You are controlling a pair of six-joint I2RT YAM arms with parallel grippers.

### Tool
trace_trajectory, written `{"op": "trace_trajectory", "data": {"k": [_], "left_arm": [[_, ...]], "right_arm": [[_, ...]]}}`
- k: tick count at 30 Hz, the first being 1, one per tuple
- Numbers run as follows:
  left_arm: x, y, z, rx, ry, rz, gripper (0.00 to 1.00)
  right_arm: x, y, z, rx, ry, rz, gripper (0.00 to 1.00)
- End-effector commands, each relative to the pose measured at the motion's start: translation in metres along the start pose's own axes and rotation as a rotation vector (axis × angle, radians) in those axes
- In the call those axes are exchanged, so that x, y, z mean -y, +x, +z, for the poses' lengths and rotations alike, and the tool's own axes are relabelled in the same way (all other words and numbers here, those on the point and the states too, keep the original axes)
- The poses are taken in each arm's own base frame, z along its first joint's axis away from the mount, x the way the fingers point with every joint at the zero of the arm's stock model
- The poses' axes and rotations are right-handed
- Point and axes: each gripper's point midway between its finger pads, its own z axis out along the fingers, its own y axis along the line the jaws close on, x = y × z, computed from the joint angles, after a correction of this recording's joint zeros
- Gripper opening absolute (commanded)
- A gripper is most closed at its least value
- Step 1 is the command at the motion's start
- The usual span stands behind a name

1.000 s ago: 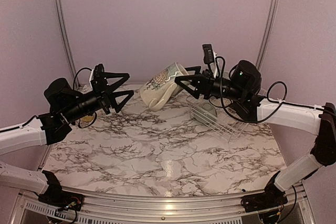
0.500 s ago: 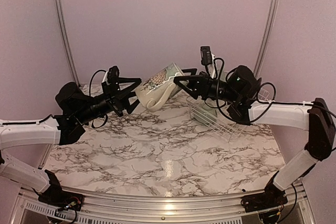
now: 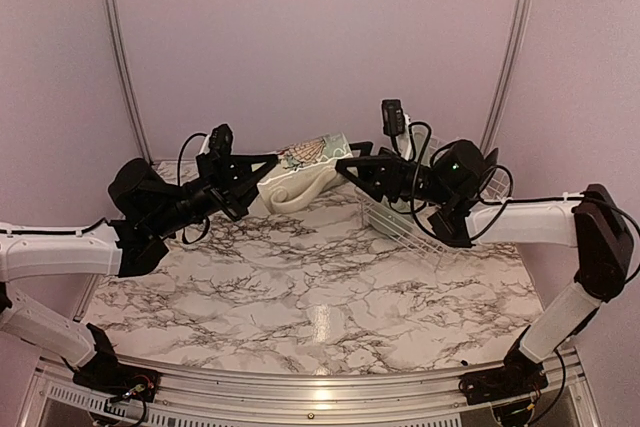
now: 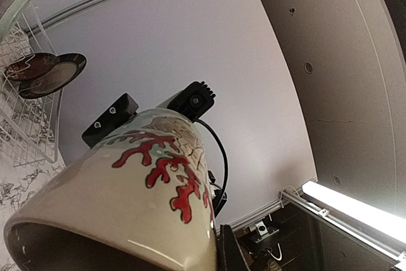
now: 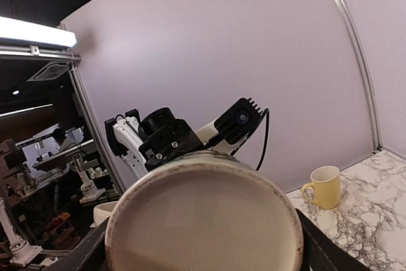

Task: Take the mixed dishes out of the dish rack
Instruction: Pass from the right arm to the left, then place the cup at the center of the board.

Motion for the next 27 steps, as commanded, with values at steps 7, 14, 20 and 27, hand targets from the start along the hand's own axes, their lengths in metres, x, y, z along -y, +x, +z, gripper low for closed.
{"op": "trace_trajectory", "data": {"k": [7,14,20,27], "left_arm": [[-0.040,-0.025,-0.018,0.083,-0.437,0.262,0.00],[-0.059,-0.050,-0.070,0.132,-0.818,0.484,0.00],[-0.062,-0.070,-0.105,0.132,-1.092,0.637,0.00],[-0.077,-0.101,-0.119,-0.047,-1.474,0.829,0.00]], "right_arm": [[0.039,-0.008,-0.010,-0.024,0.326,-0.081,0.78],[0.091,0.014,-0.047,-0.186,0.689,-0.102,0.97],[0.102,0.016,-0.067,-0.227,0.808,-0.127,0.98],[0.098,0.012,-0.070,-0.225,0.825,-0.130,0.98]]}}
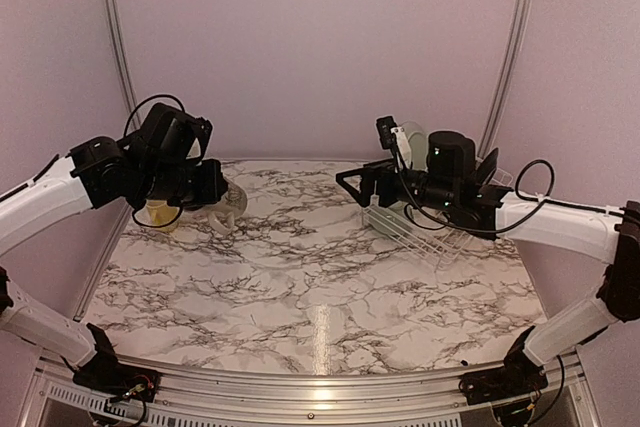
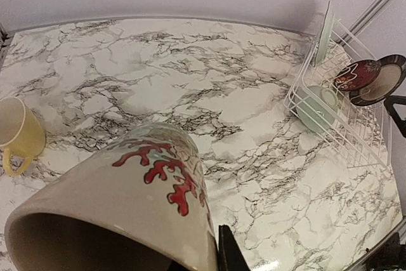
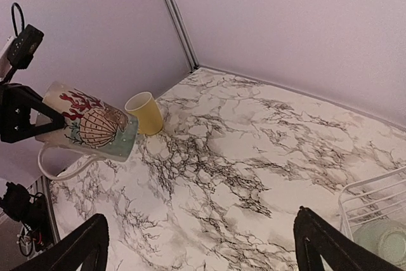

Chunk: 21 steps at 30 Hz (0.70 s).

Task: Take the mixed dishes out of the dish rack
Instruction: Place the cup at the center of the board.

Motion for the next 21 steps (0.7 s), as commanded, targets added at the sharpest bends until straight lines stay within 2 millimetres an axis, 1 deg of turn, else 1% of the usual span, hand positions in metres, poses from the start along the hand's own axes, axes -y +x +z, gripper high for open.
{"op": "trace_trajectory", "data": {"k": [1,2,3,5,7,10,15,17,21], "left_arm": [[-0.019,-0.032,0.001,0.010,-0.214,0.241,0.00],[-0.021,-0.034,0.004,-0.010,-0.242,0.280,0.00],[-0.021,-0.040,0.006,-0.019,-0.271,0.322,0.00],[-0.028,-0.046,0.012,-0.046,-0.356,0.394,0.00],[-0.035,-0.057,0.018,-0.044,-0.430,0.453,0.00],[-0.043,-0.065,0.034,-0.085,-0.473,0.510,0.00],[-0.064,-0.062,0.066,-0.212,-0.479,0.533,0.00],[-0.075,-0.059,0.076,-0.254,-0.484,0.520,0.00],[-0.086,-0.051,0.093,-0.330,-0.436,0.503,0.00]], "right_arm": [[0.002,-0.023,-0.011,0.033,0.045,-0.026,0.98],[0.002,-0.024,-0.013,0.035,0.047,-0.027,0.98],[0.001,-0.025,-0.015,0.038,0.050,-0.029,0.98],[0.001,-0.026,-0.018,0.040,0.058,-0.033,0.98],[0.002,-0.026,-0.021,0.039,0.068,-0.037,0.98],[0.004,-0.027,-0.025,0.040,0.083,-0.042,0.98],[0.005,-0.027,-0.028,0.037,0.097,-0.044,0.98],[0.005,-0.027,-0.029,0.039,0.099,-0.044,0.98],[0.007,-0.027,-0.028,0.037,0.106,-0.043,0.98]]}}
